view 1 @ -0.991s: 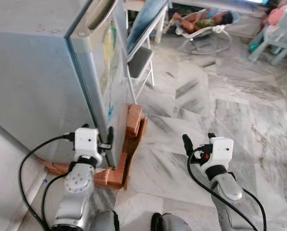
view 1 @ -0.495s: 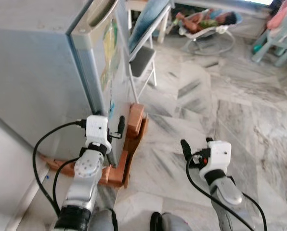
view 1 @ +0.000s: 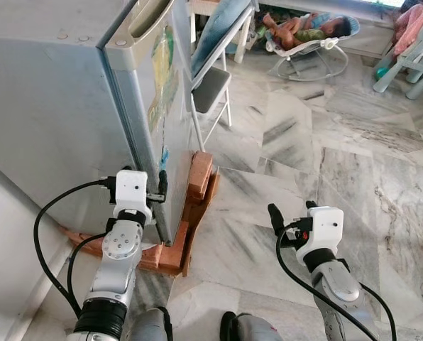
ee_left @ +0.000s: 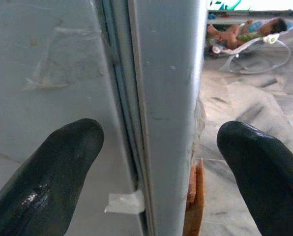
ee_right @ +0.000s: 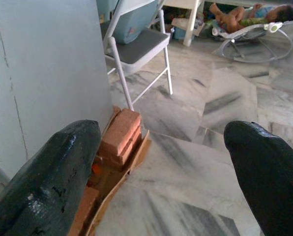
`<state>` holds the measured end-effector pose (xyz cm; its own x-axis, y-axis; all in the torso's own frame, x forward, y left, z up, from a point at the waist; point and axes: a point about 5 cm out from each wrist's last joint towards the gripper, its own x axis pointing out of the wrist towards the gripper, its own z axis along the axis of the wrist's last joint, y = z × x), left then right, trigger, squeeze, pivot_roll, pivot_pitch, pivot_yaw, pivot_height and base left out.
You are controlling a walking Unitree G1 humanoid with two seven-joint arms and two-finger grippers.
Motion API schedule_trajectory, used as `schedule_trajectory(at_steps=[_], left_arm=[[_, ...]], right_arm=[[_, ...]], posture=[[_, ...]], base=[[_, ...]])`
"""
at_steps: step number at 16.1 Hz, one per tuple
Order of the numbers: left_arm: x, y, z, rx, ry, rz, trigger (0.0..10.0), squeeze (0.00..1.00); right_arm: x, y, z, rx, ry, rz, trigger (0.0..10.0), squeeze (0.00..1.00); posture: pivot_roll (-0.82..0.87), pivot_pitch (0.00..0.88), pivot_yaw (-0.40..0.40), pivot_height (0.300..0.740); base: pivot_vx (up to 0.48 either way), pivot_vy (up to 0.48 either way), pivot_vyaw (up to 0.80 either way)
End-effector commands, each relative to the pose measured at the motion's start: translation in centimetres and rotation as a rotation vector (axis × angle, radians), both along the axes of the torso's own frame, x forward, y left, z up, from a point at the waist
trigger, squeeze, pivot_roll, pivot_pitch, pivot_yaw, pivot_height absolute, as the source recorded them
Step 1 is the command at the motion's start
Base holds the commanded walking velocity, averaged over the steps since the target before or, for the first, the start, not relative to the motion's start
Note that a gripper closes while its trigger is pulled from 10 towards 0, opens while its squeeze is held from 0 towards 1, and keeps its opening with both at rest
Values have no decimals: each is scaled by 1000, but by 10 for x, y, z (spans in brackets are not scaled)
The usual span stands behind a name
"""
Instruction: Restocking fridge
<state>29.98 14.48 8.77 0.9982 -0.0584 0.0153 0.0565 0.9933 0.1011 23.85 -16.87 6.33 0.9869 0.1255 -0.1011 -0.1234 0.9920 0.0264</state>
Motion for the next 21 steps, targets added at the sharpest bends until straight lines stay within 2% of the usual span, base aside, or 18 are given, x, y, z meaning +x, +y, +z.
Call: schedule_trajectory(at_steps=[1,3,6,8,14,17,21], left_arm=[[0,-3,0,-14,-1,-21,10000,0],[-2,-16,3,-39,-8,-112,10000,0],[-4,-24,5,-43,-18,-144,10000,0],[-7,-30,7,-81,-21,-199,10000,0],[-8,-34,3,-47,-4,-211,10000,0],[2,-25,2,-8,2,-133,10000,0],[20,-23,15,0,-24,-123,10000,0]], right_arm=[[-2,-4,1,-9,2,-11,10000,0],[-3,-8,-1,-14,9,-21,10000,0],[-1,-5,-1,-11,10,-18,10000,0],[-1,-4,-1,-11,12,-15,10000,0],[1,-4,-1,-8,9,-17,10000,0],[-2,-4,-3,-13,19,-15,10000,0],[-4,-6,-4,-18,24,-18,10000,0]], posture=[[75,134,-76,740],[72,136,-72,740],[77,136,-71,740],[77,137,-72,740],[81,135,-70,740],[76,136,-71,740],[70,136,-71,740]], base=[[0,0,0],[0,0,0],[0,0,0],[0,0,0],[0,0,0],[0,0,0],[0,0,0]])
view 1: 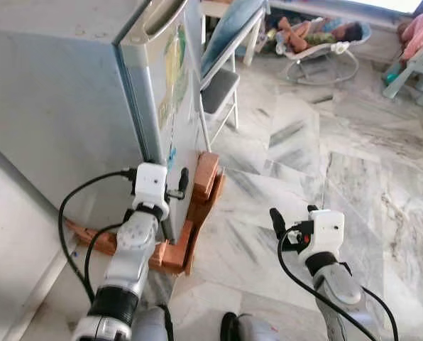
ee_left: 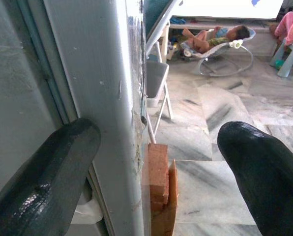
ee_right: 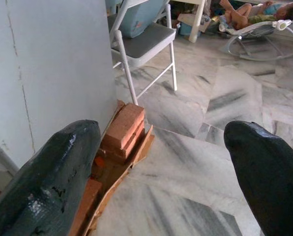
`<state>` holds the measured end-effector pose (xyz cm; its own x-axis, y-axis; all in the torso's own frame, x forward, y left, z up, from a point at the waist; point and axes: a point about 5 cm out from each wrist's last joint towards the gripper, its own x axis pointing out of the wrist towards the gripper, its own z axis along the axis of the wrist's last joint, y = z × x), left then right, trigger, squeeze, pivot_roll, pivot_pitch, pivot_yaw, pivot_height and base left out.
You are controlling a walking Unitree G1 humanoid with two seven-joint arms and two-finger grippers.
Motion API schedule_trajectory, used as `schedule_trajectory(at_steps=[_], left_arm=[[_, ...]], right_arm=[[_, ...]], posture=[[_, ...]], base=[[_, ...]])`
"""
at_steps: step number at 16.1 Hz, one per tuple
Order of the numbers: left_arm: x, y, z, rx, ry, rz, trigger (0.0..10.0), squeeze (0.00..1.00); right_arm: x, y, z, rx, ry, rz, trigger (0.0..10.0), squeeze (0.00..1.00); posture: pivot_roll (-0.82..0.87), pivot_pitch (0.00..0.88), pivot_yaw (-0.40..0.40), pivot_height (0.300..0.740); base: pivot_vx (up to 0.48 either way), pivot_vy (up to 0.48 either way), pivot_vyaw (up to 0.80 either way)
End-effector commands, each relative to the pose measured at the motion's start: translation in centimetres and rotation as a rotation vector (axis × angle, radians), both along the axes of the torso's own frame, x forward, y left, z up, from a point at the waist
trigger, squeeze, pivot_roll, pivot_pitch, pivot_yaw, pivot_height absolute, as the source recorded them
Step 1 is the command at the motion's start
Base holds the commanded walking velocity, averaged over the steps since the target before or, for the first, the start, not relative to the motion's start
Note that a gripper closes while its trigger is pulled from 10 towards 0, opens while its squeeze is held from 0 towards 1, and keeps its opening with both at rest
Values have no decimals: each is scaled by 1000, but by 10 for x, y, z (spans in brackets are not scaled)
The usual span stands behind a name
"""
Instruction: Restocking fridge
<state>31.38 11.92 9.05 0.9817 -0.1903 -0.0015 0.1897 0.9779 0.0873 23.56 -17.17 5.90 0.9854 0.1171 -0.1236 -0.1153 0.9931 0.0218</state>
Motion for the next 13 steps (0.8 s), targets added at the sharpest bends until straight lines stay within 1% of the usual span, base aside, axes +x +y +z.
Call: schedule_trajectory(at_steps=[1,4,5,7,9,10,12,13], left_arm=[[9,2,14,9,-53,17,10000,0],[14,5,16,26,-62,21,10000,0],[10,9,13,26,-47,24,10000,0],[-8,9,2,13,-28,-9,10000,0],[-21,8,-9,23,-6,-16,10000,0],[-22,10,-10,23,-8,4,10000,0],[-22,9,-7,11,-14,9,10000,0],[-18,8,-3,2,-24,5,10000,0]], right_arm=[[-1,-3,1,-10,2,-10,10000,0],[-2,-2,1,-9,3,-11,10000,0],[-3,-3,0,-10,4,-13,10000,0],[-5,-4,0,-10,7,-20,10000,0],[-4,-2,-1,-9,10,-16,10000,0],[-4,-2,-1,-8,8,-15,10000,0],[-3,-1,-1,-7,8,-11,10000,0],[-2,-1,-1,-7,7,-8,10000,0]], posture=[[70,136,-71,740],[65,138,-65,740],[62,140,-61,740],[69,144,-60,740],[73,146,-62,740],[74,148,-64,740],[79,148,-68,740],[79,146,-69,740]], base=[[0,0,0],[0,0,0],[0,0,0],[0,0,0],[0,0,0],[0,0,0],[0,0,0],[0,0,0]])
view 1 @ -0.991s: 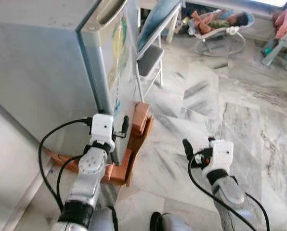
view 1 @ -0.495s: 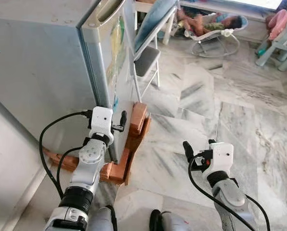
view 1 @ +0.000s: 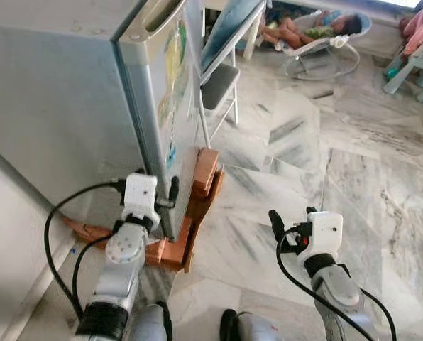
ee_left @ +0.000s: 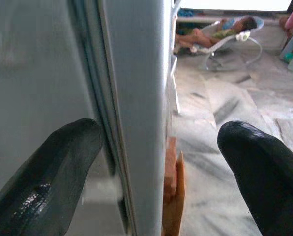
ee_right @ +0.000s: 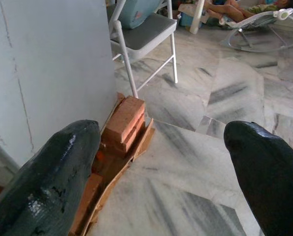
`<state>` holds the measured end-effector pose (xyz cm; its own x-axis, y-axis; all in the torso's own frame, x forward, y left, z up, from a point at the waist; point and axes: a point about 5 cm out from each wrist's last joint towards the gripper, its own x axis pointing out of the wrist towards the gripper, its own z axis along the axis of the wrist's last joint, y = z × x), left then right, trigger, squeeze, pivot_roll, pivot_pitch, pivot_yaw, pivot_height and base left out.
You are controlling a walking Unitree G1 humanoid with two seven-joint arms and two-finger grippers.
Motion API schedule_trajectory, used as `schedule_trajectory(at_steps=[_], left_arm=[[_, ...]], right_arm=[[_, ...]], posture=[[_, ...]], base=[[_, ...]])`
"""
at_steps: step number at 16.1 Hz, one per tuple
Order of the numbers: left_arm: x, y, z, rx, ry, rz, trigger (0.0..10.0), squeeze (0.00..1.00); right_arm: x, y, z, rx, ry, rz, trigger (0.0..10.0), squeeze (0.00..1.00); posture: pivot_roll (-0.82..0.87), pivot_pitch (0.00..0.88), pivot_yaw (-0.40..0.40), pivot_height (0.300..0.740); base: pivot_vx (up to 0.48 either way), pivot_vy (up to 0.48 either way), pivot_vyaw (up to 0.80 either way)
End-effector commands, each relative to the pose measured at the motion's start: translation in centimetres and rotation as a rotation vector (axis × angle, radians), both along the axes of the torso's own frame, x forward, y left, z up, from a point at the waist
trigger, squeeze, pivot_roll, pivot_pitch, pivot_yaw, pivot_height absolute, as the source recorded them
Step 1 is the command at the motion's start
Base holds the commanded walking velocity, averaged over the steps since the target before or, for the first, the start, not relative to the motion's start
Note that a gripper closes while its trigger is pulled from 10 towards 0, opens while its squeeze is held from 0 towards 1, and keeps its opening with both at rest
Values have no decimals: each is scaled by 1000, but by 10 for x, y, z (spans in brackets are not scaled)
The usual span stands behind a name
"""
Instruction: Restocking fridge
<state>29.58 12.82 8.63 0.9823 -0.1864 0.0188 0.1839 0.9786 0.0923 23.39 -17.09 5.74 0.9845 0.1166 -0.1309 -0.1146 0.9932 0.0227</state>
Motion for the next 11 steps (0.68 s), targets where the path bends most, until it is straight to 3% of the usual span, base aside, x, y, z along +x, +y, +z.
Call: schedule_trajectory(at_steps=[1,9,11], left_arm=[[2,-2,3,-1,-9,-5,10000,0],[10,-7,9,-1,-16,-32,10000,0],[20,-13,14,-1,-27,-39,10000,0]], right_arm=[[0,-1,1,-7,-2,-8,10000,0],[1,-1,1,-8,-2,-7,10000,0],[-1,0,-3,-11,31,17,10000,0]], posture=[[79,146,-69,740],[72,143,-66,740],[79,142,-72,740]], base=[[0,0,0],[0,0,0],[0,0,0]])
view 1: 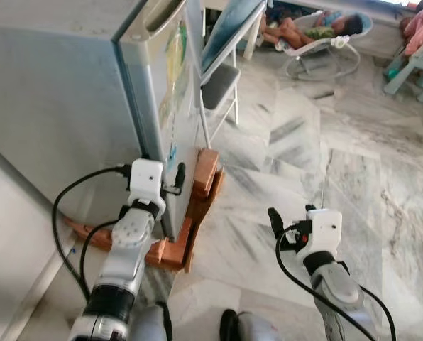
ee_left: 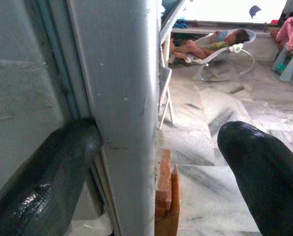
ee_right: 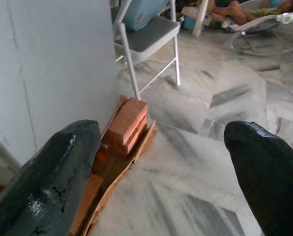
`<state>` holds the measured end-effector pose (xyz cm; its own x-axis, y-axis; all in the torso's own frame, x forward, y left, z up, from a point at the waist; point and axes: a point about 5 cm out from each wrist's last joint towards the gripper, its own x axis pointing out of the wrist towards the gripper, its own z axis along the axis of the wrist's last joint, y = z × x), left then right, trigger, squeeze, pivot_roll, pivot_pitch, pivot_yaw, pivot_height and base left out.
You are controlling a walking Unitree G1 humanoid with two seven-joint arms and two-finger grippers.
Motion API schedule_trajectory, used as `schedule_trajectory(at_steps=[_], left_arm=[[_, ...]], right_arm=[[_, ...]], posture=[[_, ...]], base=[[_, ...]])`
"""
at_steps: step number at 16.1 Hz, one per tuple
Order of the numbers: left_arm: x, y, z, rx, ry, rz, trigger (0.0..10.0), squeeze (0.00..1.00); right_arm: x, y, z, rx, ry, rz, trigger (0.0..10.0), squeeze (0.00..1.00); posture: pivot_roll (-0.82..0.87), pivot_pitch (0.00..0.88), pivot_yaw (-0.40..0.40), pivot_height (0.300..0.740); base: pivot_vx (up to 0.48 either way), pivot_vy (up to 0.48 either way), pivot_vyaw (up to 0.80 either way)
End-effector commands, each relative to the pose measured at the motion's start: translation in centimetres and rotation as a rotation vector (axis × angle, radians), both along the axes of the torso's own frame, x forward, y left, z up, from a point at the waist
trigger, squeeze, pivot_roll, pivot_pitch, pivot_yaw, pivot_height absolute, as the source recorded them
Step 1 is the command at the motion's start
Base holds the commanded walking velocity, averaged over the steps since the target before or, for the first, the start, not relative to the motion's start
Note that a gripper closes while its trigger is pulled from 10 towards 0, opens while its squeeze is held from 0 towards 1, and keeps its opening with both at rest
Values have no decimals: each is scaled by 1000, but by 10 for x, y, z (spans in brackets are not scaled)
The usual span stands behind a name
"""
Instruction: Restocking fridge
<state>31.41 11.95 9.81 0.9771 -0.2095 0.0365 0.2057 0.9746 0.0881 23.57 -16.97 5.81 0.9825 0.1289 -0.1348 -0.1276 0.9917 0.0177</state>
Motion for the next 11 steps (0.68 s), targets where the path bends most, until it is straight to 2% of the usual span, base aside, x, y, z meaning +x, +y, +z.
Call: schedule_trajectory(at_steps=[1,2,3,4,5,6,7,8,9,10,11], left_arm=[[7,-10,9,10,-30,-39,10000,0],[16,-22,21,15,-62,-86,10000,0],[19,-26,25,13,-73,-100,10000,0],[27,-43,40,1,-107,-152,10000,0],[29,-48,44,-5,-116,-169,10000,0],[21,-92,69,-14,-191,-353,10000,0],[5,-124,86,-18,-257,-523,10000,0],[-17,-153,98,-44,-291,-694,10000,0],[-46,-180,112,-106,-313,-874,10000,0],[-60,-192,120,-159,-309,-950,10000,0],[-63,-198,122,-214,-282,-962,10000,0]], right_arm=[[-6,-1,-7,-11,46,18,10000,0],[-10,-1,-13,-25,90,33,10000,0],[-11,-2,-15,-23,107,40,10000,0],[-17,-3,-24,-23,183,62,10000,0],[-19,-4,-26,-17,208,71,10000,0],[-28,-6,-32,-11,271,121,10000,0],[-35,-7,-36,-17,312,159,10000,0],[-37,-8,-37,-12,322,168,10000,0],[-38,-8,-37,-2,324,171,10000,0],[-37,-6,-37,0,329,195,10000,0],[-37,-3,-38,-3,340,226,10000,0]], posture=[[79,142,-74,740],[79,141,-74,740],[79,141,-74,740],[75,141,-76,740],[75,141,-76,740],[69,139,-76,740],[64,141,-77,740],[64,141,-79,740],[64,141,-79,740],[62,142,-79,740],[62,142,-79,740]], base=[[0,0,0],[0,0,0],[0,0,0],[0,0,0],[0,0,0],[0,0,0],[0,0,0],[0,0,0],[0,0,0],[0,0,0],[0,0,0]])
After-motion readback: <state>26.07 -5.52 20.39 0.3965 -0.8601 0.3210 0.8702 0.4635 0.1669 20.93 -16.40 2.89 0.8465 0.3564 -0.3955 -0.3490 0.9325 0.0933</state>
